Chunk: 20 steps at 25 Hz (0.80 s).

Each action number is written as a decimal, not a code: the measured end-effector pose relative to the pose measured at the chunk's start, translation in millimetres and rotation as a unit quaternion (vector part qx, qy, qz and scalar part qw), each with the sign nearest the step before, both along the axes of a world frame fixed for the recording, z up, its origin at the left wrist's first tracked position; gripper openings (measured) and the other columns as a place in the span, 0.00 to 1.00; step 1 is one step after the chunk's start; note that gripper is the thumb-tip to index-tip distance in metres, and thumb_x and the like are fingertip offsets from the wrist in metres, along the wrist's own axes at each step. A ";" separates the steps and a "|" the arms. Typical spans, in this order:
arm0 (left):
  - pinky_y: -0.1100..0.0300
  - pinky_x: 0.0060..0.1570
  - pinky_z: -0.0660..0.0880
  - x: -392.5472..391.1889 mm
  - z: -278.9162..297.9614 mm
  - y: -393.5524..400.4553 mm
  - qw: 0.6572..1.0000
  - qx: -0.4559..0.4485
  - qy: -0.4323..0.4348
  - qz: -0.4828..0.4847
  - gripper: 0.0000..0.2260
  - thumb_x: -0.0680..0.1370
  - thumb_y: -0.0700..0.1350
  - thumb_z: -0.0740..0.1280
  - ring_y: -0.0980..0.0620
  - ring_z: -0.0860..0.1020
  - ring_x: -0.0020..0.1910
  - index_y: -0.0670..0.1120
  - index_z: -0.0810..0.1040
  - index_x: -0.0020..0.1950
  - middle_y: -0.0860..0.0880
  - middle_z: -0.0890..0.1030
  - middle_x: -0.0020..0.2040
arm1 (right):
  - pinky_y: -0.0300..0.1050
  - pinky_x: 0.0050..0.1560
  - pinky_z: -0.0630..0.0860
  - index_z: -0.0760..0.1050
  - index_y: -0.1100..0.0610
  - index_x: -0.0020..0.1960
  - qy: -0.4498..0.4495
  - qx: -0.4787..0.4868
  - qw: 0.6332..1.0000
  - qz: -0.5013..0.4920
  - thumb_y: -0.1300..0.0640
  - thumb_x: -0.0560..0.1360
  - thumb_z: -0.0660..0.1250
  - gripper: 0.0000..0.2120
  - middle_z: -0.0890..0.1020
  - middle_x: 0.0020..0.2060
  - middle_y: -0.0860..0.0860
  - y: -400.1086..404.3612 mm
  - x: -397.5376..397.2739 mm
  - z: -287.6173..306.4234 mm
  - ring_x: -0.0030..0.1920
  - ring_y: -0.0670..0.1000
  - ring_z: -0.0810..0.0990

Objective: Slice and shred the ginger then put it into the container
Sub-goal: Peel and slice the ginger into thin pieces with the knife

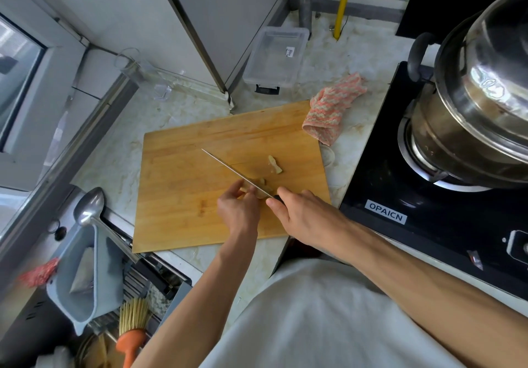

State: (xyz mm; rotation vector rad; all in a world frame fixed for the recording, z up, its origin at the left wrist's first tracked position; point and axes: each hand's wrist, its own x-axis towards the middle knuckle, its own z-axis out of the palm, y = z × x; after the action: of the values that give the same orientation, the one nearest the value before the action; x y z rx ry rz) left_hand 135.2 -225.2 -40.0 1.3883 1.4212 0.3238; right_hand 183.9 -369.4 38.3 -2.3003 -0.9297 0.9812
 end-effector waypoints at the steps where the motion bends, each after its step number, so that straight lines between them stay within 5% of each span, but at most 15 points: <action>1: 0.51 0.51 0.81 0.7 0.6 -0.7 1.000 0.003 0.000 0.003 0.14 0.72 0.43 0.75 0.46 0.84 0.45 0.50 0.84 0.57 0.48 0.84 0.49 | 0.49 0.39 0.66 0.60 0.51 0.48 0.004 0.001 1.000 -0.002 0.41 0.84 0.48 0.15 0.66 0.37 0.50 1.8 1.0 -1.5 0.43 0.58 0.71; 6: 0.49 0.52 0.81 0.6 3.5 -3.0 1.000 0.006 -0.012 0.009 0.11 0.72 0.41 0.75 0.45 0.84 0.46 0.53 0.83 0.52 0.48 0.83 0.48 | 0.50 0.40 0.69 0.61 0.51 0.48 0.010 0.005 1.000 -0.014 0.41 0.84 0.48 0.15 0.67 0.38 0.51 2.0 1.1 -4.4 0.47 0.61 0.76; 10: 0.52 0.51 0.81 -0.3 10.6 -5.4 1.000 0.016 -0.010 0.003 0.13 0.74 0.41 0.75 0.47 0.83 0.47 0.47 0.83 0.58 0.48 0.82 0.48 | 0.50 0.42 0.67 0.66 0.54 0.53 0.005 0.002 1.000 -0.021 0.42 0.85 0.49 0.17 0.72 0.46 0.58 10.1 1.2 -9.5 0.53 0.65 0.77; 16: 0.47 0.51 0.81 -1.3 8.8 -3.6 1.000 -0.002 -0.023 -0.004 0.12 0.72 0.41 0.75 0.44 0.84 0.46 0.51 0.82 0.54 0.51 0.81 0.45 | 0.51 0.33 0.65 0.61 0.53 0.47 -0.037 0.017 0.999 -0.013 0.42 0.85 0.48 0.16 0.69 0.34 0.52 -3.6 -6.6 -19.3 0.36 0.59 0.71; 20: 0.43 0.50 0.82 -5.9 0.7 4.3 0.999 -0.016 -0.040 -0.031 0.11 0.72 0.42 0.74 0.44 0.84 0.45 0.53 0.82 0.52 0.46 0.84 0.49 | 0.54 0.37 0.70 0.61 0.52 0.41 -0.015 0.026 0.998 -0.054 0.41 0.84 0.49 0.19 0.74 0.35 0.54 -13.2 1.4 -22.6 0.40 0.60 0.75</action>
State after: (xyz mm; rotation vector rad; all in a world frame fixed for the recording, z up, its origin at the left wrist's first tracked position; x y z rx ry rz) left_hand 129.2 -220.9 -39.3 1.3754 1.3100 0.3121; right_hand 185.3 -382.6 15.7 -2.3021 -0.8240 0.8689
